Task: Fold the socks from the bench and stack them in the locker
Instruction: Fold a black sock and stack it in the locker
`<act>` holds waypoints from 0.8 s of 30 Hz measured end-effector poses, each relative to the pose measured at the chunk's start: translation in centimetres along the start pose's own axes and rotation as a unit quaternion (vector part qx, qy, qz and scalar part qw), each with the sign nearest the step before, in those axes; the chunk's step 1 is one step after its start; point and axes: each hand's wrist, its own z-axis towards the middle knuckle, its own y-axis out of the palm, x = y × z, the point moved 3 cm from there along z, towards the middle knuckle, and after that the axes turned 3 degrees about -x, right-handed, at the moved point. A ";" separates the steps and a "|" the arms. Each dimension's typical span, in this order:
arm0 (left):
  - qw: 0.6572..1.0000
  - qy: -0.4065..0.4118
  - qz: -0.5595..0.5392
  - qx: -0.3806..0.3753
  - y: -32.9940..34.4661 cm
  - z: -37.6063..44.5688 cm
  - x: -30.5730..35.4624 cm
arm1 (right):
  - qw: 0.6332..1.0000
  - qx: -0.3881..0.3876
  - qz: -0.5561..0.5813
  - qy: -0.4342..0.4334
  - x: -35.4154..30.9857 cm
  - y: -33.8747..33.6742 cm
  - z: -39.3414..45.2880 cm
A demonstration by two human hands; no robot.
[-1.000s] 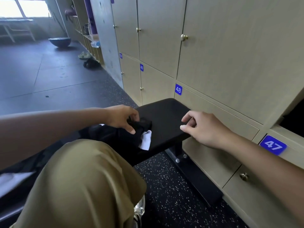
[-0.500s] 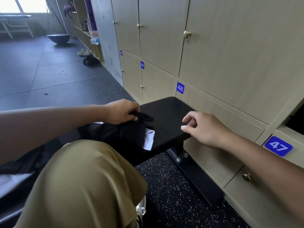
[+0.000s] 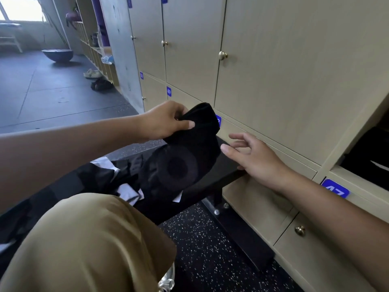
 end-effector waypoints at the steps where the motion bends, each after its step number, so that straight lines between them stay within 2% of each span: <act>1: 1.000 0.005 -0.005 0.005 0.5 0.3 0.3 | 1.000 0.001 0.006 0.002 0.2 -0.1 -0.1; 6: 0.999 0.032 -0.025 0.036 2.4 1.5 2.3 | 0.999 0.005 0.039 0.024 1.3 -0.2 0.1; 13: 0.992 0.038 -0.108 0.049 4.4 3.2 3.9 | 0.988 0.071 0.132 0.023 1.0 -2.4 0.6; 19: 0.978 0.030 -0.205 0.001 6.9 4.2 3.7 | 0.995 0.071 0.065 0.022 1.4 -4.8 0.2; 24: 0.973 0.004 -0.228 0.017 7.7 4.8 2.1 | 0.995 0.099 0.011 0.024 1.6 -7.1 -0.7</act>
